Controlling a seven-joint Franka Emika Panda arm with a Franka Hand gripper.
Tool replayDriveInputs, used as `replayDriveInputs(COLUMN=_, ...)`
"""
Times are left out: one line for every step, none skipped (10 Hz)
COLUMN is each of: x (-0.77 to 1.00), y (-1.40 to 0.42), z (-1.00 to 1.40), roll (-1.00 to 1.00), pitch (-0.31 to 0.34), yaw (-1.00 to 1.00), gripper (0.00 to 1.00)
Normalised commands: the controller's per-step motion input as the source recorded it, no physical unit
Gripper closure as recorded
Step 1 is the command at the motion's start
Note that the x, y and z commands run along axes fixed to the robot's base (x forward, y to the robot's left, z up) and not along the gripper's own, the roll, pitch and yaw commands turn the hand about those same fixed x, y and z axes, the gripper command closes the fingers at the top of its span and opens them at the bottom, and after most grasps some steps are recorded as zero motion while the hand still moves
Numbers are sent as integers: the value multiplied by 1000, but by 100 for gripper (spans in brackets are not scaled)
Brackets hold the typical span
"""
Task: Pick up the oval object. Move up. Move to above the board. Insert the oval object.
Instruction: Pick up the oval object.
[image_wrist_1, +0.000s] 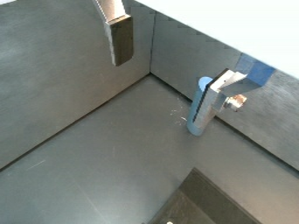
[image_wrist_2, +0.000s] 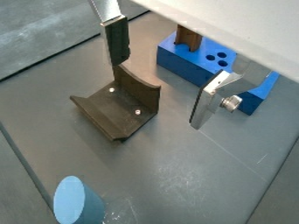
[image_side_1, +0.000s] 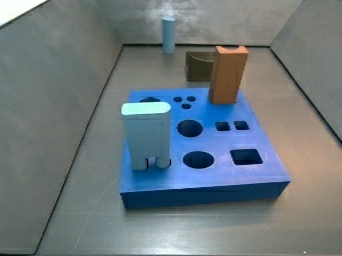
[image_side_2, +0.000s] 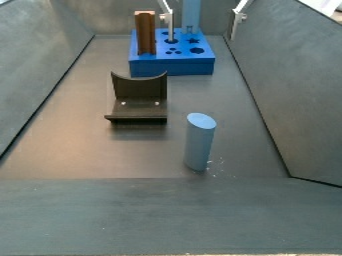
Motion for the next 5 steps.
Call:
replayDriveInputs(x=63, y=654, z=-271, roll=-40, pitch=53, yaw=83, gripper=0)
replayDriveInputs(x=234, y=700, z=-80, roll=-234, pitch=17, yaw=0, gripper=0)
replayDriveInputs(x=143, y=743, z=-100, roll=-290, pitch=0, yaw=0, gripper=0)
replayDriveInputs(x=166, y=780, z=-149, roll=-309, pitch=0, yaw=20, gripper=0)
replayDriveInputs(x=320, y=671, z=-174, roll=-316, pitch=0, yaw=14, gripper=0)
